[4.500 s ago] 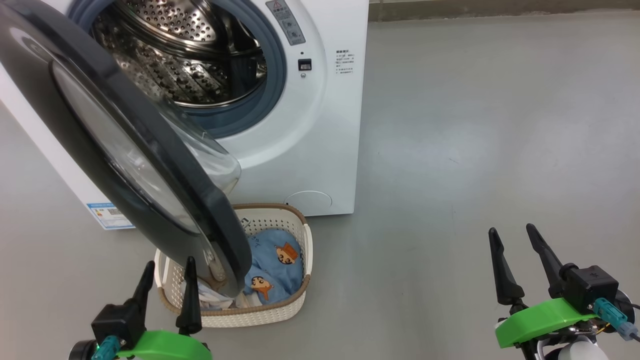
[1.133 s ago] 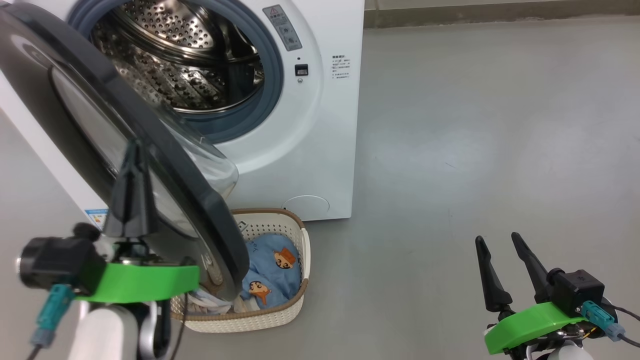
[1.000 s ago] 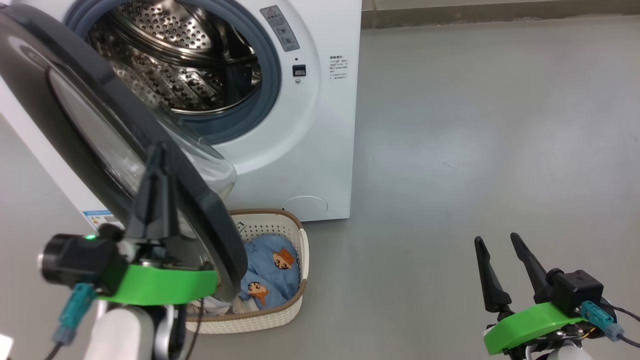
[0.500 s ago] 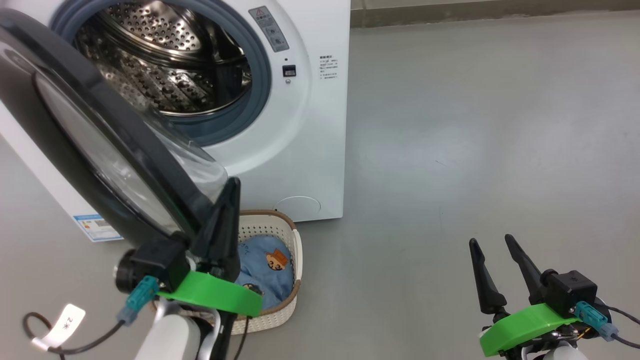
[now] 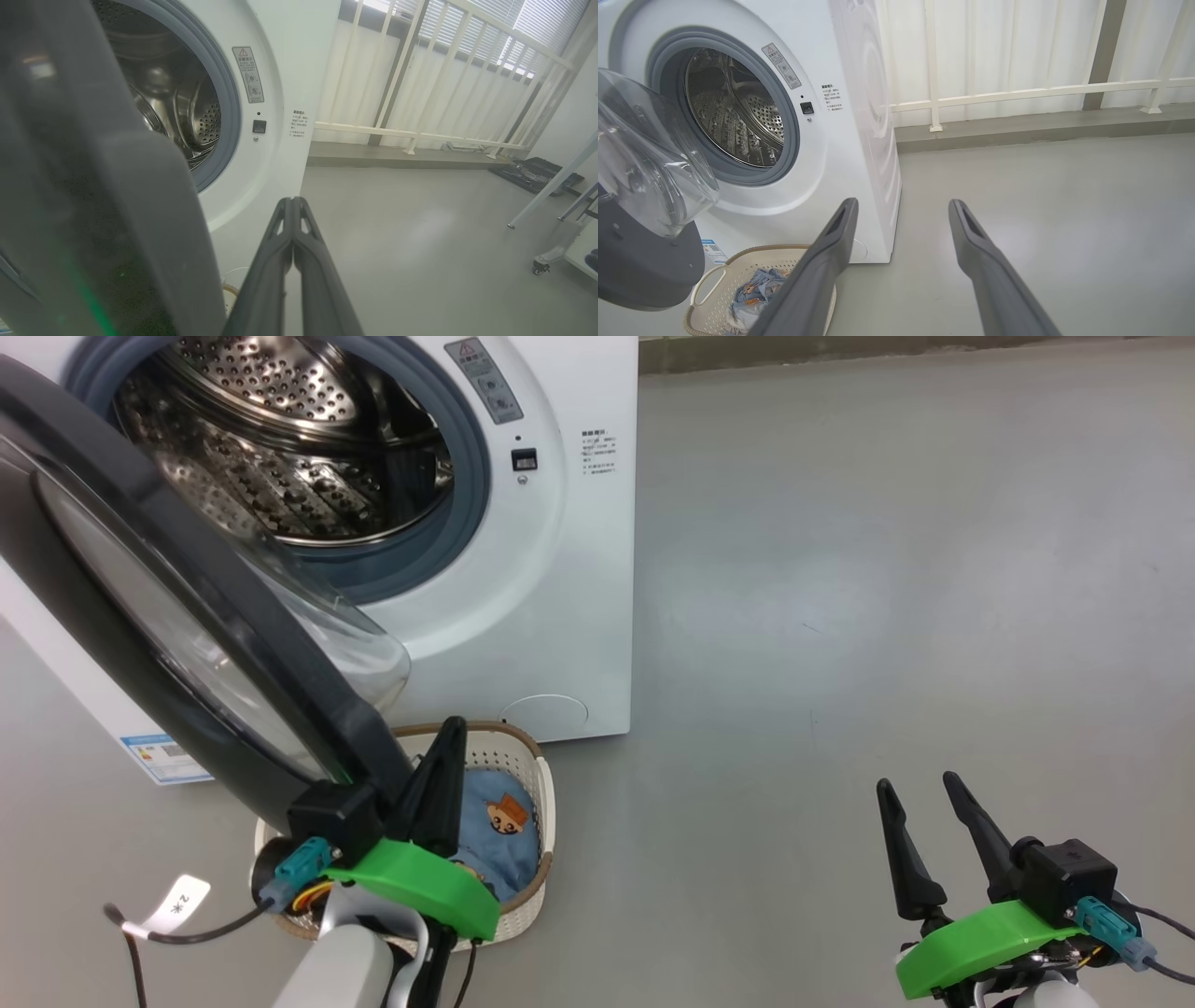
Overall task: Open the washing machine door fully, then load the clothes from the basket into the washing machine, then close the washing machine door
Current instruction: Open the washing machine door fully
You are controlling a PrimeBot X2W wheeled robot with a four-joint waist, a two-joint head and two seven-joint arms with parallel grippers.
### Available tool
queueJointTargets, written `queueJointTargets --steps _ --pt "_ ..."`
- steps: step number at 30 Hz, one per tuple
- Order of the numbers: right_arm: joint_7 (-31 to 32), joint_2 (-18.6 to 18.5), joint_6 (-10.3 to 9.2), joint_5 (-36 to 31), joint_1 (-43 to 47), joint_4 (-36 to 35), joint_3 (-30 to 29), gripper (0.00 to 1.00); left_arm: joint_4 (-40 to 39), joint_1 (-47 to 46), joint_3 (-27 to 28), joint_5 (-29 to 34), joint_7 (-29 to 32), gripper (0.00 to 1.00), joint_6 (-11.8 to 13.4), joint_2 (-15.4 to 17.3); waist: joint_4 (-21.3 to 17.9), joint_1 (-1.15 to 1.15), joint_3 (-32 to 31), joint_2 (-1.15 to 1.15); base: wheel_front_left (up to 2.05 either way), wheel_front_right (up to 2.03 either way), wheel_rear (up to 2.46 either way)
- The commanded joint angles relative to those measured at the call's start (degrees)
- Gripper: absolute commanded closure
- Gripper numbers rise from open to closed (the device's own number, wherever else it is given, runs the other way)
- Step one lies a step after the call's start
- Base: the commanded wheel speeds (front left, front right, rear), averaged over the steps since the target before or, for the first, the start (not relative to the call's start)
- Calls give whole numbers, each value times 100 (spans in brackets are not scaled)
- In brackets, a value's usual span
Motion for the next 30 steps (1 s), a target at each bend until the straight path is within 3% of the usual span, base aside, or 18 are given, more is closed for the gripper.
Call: queueJointTargets --steps 1,11,30 --pt "-69 -15 9 36 -201 -124 146 0 -36 -293 173 -53 -29 100 34 79 -6 0 12 0 0 0 0" --pt "-69 -15 9 63 -202 -134 127 0 460 -407 335 -289 -35 100 4 79 8 0 21 0 0 0 0" --pt "-69 -15 9 96 -111 -144 176 0 513 -182 380 -67 -37 100 -17 79 374 0 -67 0 0 0 0"
